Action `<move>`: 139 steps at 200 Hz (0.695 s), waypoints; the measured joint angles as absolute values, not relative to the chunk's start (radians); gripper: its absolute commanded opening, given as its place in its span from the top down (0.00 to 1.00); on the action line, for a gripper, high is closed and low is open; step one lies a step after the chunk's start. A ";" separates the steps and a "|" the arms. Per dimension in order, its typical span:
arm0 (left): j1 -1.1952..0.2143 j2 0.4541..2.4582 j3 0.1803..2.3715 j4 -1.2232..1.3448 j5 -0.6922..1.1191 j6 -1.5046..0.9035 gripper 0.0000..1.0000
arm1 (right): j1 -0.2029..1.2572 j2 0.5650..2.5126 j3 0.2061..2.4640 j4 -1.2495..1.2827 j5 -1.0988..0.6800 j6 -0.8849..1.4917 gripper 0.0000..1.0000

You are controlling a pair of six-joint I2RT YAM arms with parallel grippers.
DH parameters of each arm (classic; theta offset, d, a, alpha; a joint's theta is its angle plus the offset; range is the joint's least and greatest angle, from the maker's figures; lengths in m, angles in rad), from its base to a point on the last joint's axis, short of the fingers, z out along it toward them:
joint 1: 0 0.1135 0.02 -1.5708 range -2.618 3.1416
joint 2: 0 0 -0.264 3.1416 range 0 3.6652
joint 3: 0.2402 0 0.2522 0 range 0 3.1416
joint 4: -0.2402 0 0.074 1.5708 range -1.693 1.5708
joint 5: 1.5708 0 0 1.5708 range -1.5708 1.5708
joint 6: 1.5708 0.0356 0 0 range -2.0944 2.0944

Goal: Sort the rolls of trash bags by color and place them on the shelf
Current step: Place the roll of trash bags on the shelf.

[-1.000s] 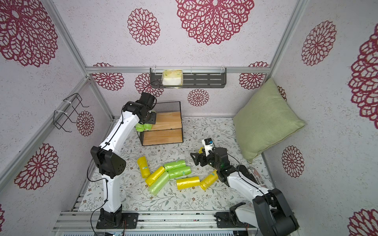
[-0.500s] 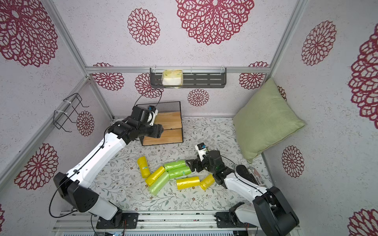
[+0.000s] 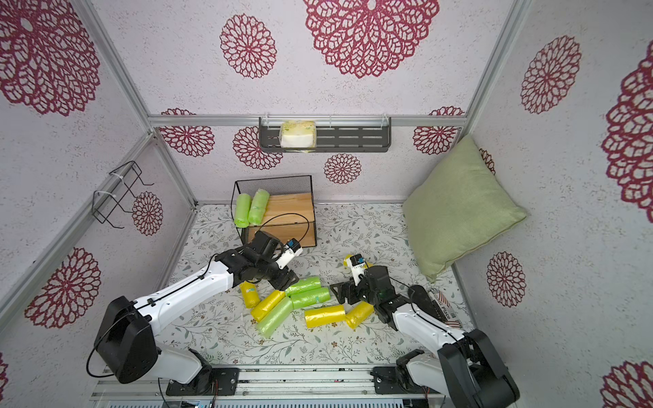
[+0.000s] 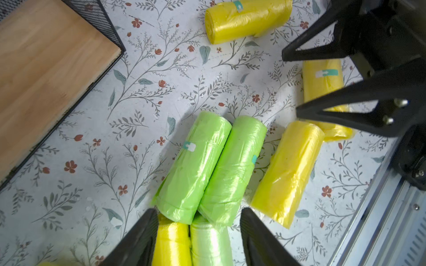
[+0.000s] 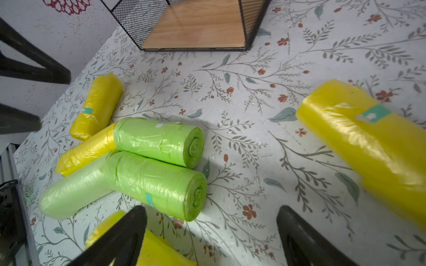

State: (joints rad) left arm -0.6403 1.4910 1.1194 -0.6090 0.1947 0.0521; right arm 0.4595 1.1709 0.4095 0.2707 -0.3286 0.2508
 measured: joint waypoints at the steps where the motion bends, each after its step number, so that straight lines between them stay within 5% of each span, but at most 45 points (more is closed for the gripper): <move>1: -0.641 1.491 1.120 -0.609 0.194 0.052 0.39 | 0.459 1.171 0.410 0.271 -0.329 0.252 0.07; 139: -0.829 1.496 1.029 -0.925 -0.011 -0.479 0.35 | 0.441 1.155 0.387 0.304 -0.337 0.256 0.07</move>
State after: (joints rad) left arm -0.8291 1.4960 1.0286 -0.9245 -0.0109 -0.4789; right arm 0.4408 1.1549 0.3870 0.3038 -0.3370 0.2558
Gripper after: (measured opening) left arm 0.649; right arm 0.933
